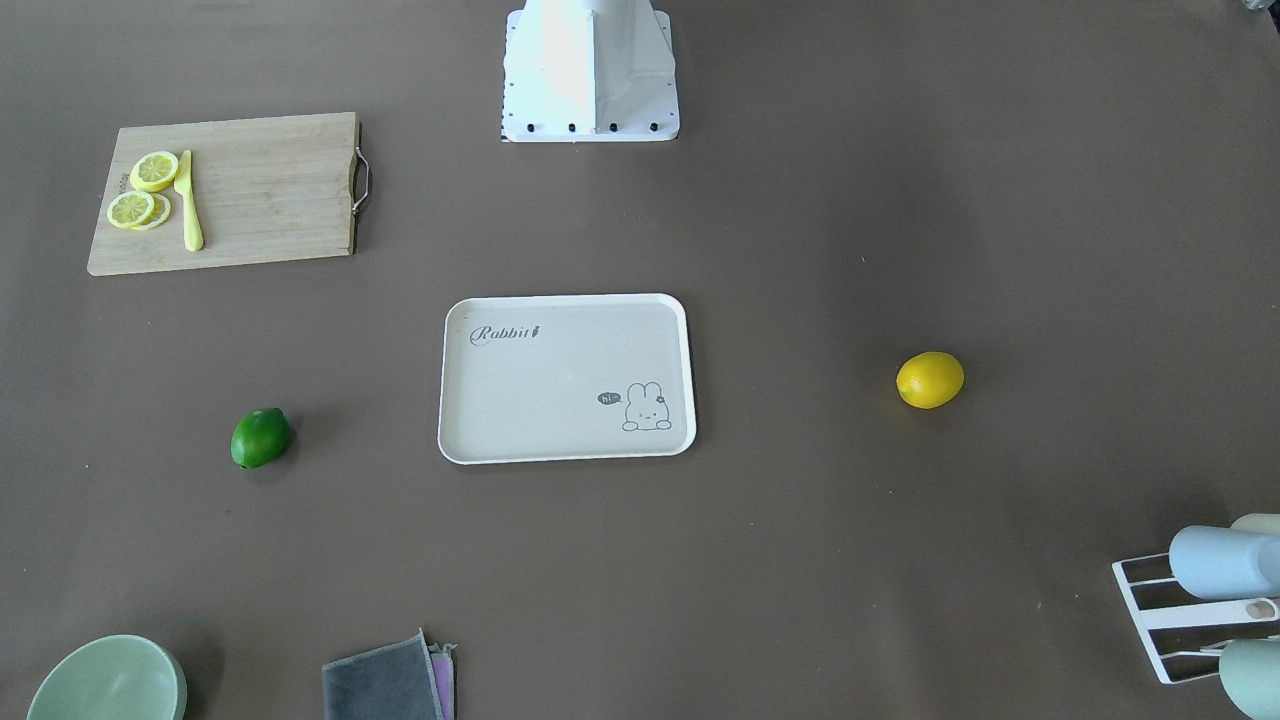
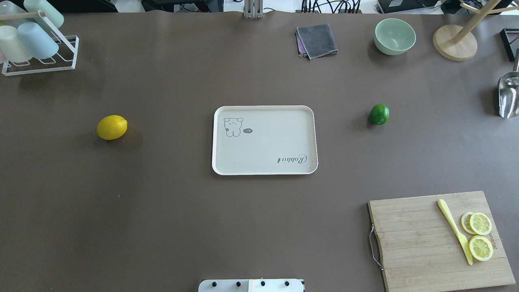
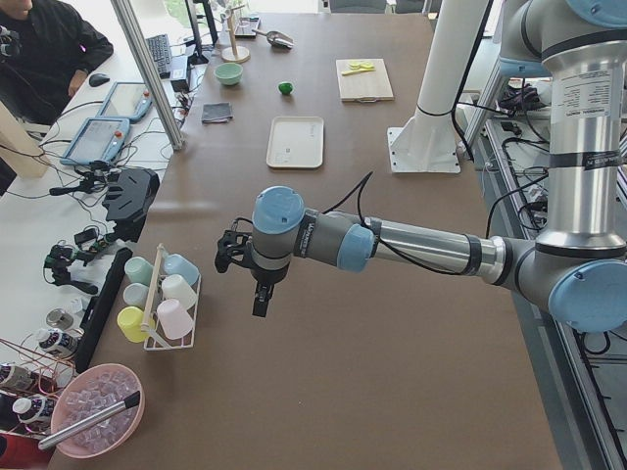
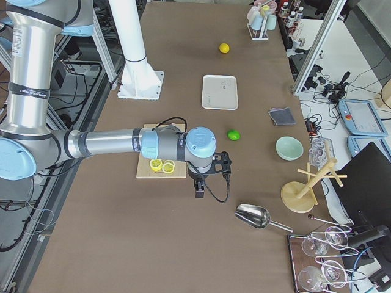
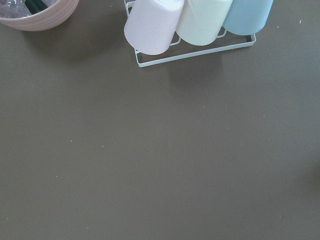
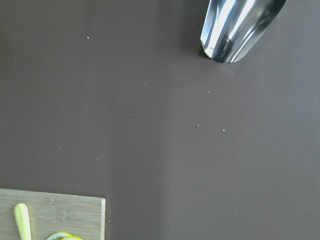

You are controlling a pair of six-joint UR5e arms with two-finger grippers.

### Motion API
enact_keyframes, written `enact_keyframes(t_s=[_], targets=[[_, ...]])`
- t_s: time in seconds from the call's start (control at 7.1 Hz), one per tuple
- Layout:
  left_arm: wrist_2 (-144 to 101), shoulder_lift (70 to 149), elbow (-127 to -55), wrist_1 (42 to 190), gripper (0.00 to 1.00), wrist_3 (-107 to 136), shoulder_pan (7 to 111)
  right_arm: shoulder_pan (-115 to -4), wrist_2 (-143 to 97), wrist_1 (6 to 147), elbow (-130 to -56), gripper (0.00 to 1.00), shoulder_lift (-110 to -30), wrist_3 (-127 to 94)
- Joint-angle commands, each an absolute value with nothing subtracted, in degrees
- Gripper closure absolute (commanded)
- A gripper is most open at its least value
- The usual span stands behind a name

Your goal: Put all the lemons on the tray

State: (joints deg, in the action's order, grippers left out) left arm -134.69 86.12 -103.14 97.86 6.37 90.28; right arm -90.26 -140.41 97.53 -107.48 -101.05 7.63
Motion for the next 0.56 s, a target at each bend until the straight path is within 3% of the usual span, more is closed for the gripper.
enact_keyframes(t_s=[0.0, 0.42], targets=[[-134.7, 86.1, -103.0, 98.6, 0.02, 6.1, 90.4, -90.4, -141.1, 97.5, -107.0, 0.0, -100.0, 7.6], [-134.9, 87.7, -98.6, 101.5, 0.02, 6.5, 90.3, -90.3, -138.3, 97.5, -106.6, 0.0, -98.7, 3.0]])
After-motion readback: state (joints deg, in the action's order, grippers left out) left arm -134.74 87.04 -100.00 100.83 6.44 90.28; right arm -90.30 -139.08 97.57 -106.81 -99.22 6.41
